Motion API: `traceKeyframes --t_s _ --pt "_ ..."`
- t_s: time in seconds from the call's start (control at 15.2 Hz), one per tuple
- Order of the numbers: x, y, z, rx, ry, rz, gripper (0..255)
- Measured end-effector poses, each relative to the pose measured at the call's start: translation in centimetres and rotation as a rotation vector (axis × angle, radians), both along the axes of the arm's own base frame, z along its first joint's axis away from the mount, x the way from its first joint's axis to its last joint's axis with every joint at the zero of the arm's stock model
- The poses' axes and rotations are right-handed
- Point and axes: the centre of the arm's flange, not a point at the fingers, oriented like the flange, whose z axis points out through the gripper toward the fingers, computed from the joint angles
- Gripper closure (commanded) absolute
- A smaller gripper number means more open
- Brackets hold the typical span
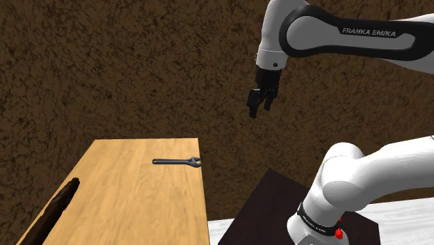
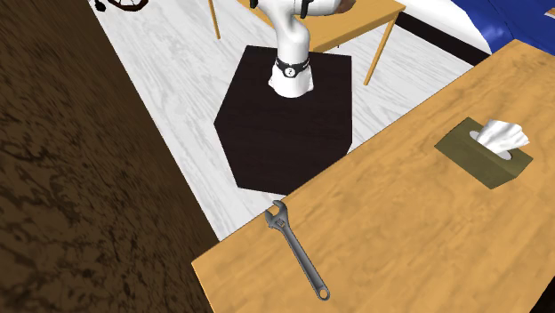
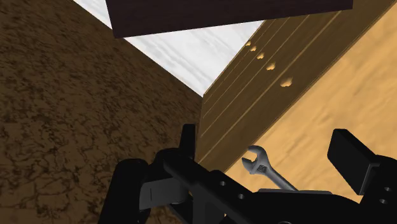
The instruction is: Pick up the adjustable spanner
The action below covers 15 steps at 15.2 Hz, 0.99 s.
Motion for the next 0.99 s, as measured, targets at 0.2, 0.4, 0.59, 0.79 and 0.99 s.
traceKeyframes --t_s 0.2,0.4,0.59,0.79,0.99 --pt "1.1 -0.1 -1.2 0.000 0.002 0.028 0" --pt "3.8 -0.4 -3.7 0.001 0.003 0.094 0" --pt "6.6 -0.3 -6.0 0.002 0.004 0.165 0" --pt "9.6 -0.1 -8.9 0.002 0.005 0.237 0" --pt "12.1 0.0 -11.6 0.003 0.006 0.308 0"
